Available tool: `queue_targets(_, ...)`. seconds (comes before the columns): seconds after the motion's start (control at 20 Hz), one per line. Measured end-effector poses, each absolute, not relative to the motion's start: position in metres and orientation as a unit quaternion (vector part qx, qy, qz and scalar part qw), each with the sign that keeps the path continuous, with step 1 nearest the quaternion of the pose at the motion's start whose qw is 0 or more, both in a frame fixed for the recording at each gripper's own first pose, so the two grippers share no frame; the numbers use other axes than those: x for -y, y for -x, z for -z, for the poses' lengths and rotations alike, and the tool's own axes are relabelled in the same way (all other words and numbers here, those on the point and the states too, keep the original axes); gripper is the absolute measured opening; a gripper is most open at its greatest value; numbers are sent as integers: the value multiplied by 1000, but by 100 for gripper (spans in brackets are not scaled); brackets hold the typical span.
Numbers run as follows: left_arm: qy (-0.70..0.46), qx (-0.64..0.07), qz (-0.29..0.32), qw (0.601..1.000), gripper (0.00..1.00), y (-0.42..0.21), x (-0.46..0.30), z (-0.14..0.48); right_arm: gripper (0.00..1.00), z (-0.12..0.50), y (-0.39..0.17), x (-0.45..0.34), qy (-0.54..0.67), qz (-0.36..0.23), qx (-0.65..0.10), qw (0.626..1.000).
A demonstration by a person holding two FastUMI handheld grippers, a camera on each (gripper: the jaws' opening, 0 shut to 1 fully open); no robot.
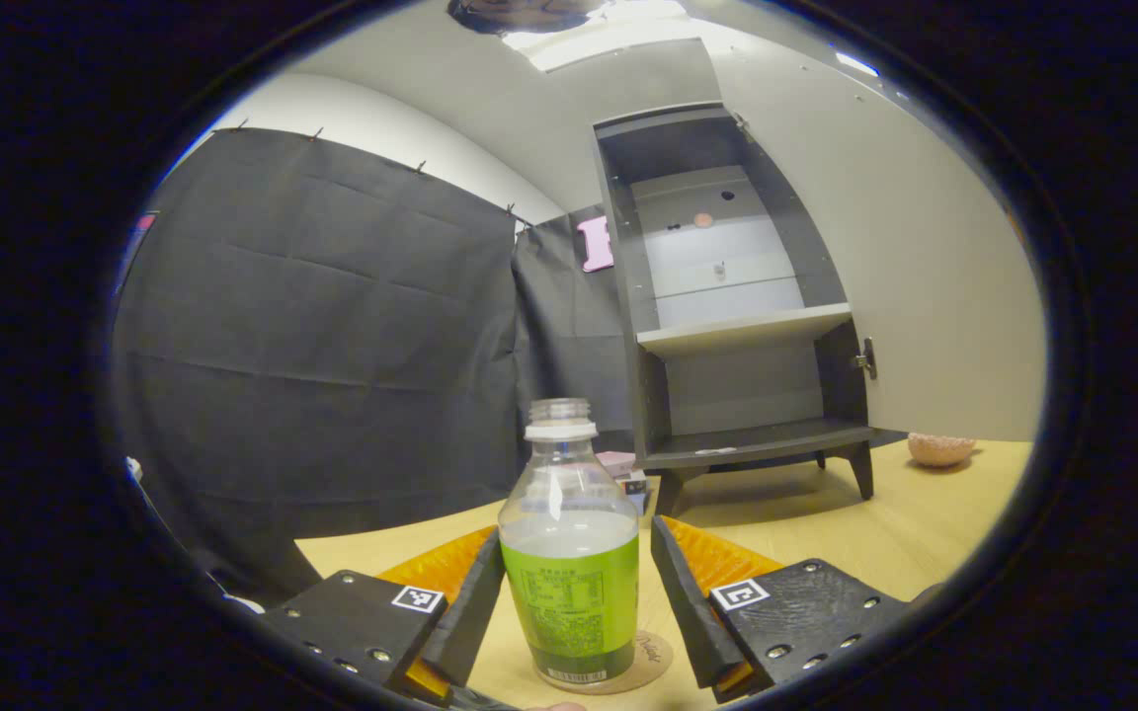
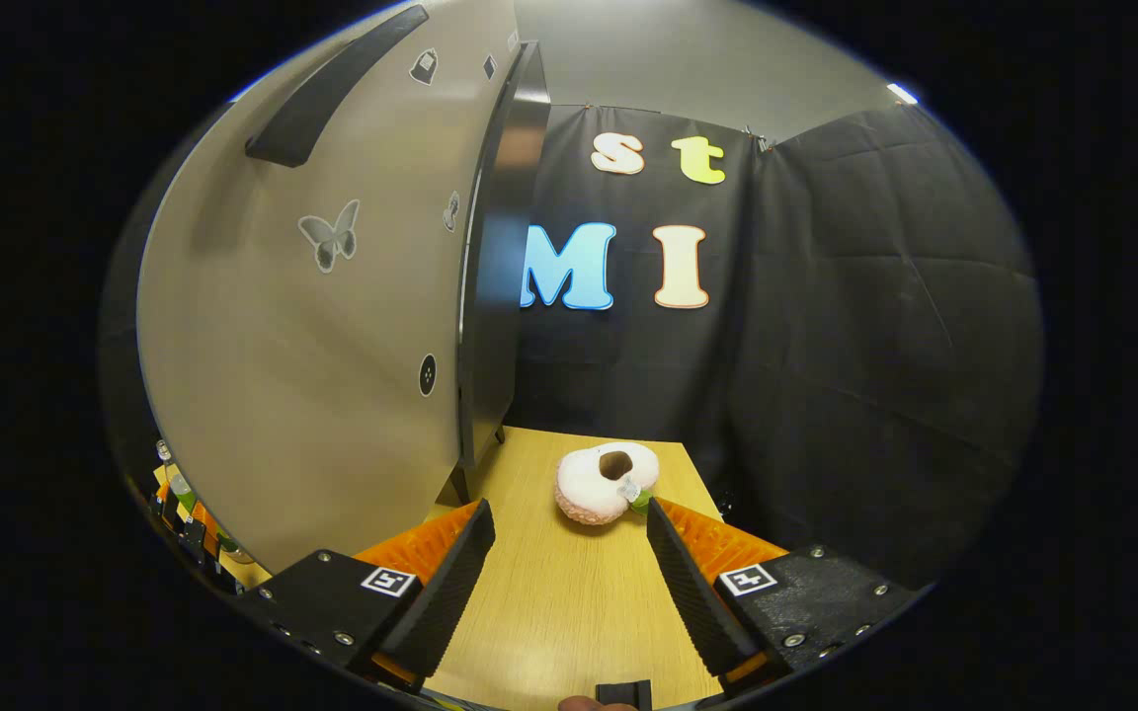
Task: Open the cabinet door with the right hand, grasp the bottle in the cabinet with the left hand and place it on the coaster, then close the cabinet door with the right hand.
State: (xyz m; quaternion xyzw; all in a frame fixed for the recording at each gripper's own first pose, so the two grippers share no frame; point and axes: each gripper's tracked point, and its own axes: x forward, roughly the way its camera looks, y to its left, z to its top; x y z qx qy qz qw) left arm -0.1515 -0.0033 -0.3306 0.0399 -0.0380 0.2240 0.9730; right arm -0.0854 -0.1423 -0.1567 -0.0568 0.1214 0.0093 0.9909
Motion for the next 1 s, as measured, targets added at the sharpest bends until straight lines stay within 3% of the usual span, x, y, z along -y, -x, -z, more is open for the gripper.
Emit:
queue_targets(0.05, -39, 39, -220, 974, 82, 151, 4, 328, 96, 157, 85, 142, 54, -10, -122, 991)
queue_targets(0.1, -39, 40, -219, 974, 89, 151, 3, 323, 96, 155, 85, 142, 52, -11, -121, 991)
queue_targets(0.15, -40, 42, -219, 974, 82, 152, 2, 318, 96, 153, 85, 141, 49, -11, -120, 992)
queue_targets(0.25, -42, 48, -220, 973, 83, 156, 0, 302, 96, 150, 87, 141, 42, -10, -118, 992)
queue_targets(0.3, -37, 50, -218, 974, 89, 157, 1, 295, 96, 148, 88, 140, 37, -11, -117, 992)
queue_targets(0.4, -36, 48, -204, 977, 83, 157, 8, 283, 95, 145, 89, 139, 31, -12, -116, 993)
queue_targets(0.45, -40, 51, -200, 978, 89, 158, 9, 272, 95, 143, 90, 139, 30, -11, -115, 993)
queue_targets(0.5, -42, 58, -197, 978, 76, 161, 11, 260, 96, 140, 91, 139, 28, -11, -113, 993)
queue_targets(0.6, -44, 72, -191, 978, 75, 167, 14, 232, 96, 135, 92, 140, 20, -10, -109, 994)
queue_targets(0.7, -45, 79, -186, 978, 89, 171, 18, 203, 96, 130, 92, 141, 7, -8, -107, 994)
queue_targets(0.75, -42, 81, -184, 979, 89, 171, 20, 187, 96, 126, 91, 141, -3, -8, -105, 994)
queue_targets(0.8, -41, 81, -175, 980, 82, 170, 26, 172, 95, 122, 89, 140, -13, -11, -104, 994)
queue_targets(1.0, -21, 66, -105, 992, 82, 155, 69, 113, 96, 104, 83, 140, -31, -11, -93, 995)
